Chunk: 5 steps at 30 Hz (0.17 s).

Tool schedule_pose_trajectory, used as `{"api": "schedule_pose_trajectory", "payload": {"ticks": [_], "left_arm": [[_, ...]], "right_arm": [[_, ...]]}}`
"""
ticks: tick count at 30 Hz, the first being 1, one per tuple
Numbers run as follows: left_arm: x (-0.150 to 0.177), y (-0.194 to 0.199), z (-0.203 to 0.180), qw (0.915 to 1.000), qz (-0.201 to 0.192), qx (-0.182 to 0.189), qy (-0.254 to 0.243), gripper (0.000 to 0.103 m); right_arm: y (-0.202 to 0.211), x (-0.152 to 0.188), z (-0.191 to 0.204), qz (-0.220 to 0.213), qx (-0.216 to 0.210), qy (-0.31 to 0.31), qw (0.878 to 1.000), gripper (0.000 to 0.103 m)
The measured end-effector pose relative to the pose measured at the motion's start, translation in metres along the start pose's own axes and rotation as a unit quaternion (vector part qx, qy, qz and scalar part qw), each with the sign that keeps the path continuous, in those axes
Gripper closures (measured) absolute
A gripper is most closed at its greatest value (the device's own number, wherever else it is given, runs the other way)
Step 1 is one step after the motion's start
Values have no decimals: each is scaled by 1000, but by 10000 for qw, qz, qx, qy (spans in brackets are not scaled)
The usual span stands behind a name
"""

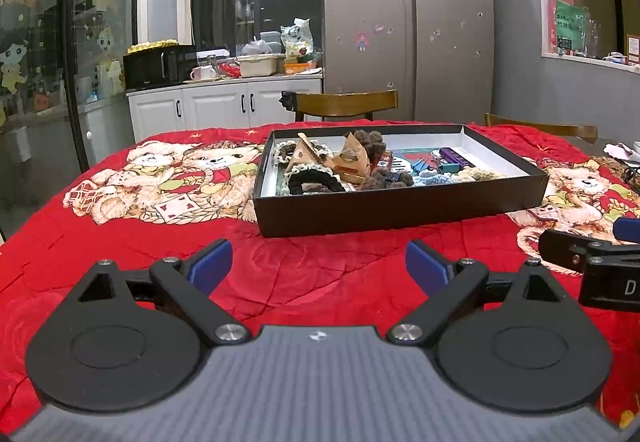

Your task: Organize objects

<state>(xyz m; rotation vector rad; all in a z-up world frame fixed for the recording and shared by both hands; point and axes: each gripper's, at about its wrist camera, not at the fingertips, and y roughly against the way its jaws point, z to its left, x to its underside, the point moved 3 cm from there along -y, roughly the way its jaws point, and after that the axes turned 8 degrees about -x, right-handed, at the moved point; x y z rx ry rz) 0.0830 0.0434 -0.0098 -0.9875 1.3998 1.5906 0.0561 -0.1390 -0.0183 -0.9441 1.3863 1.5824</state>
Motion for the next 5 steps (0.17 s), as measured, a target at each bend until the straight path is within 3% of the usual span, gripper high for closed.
{"api": "schedule_pose_trajectory", "payload": {"ticks": [5], "left_arm": [[0,0,0,10000,14,6,22,7]], "right_arm": [[0,0,0,0,-3,5,10000,0]]}}
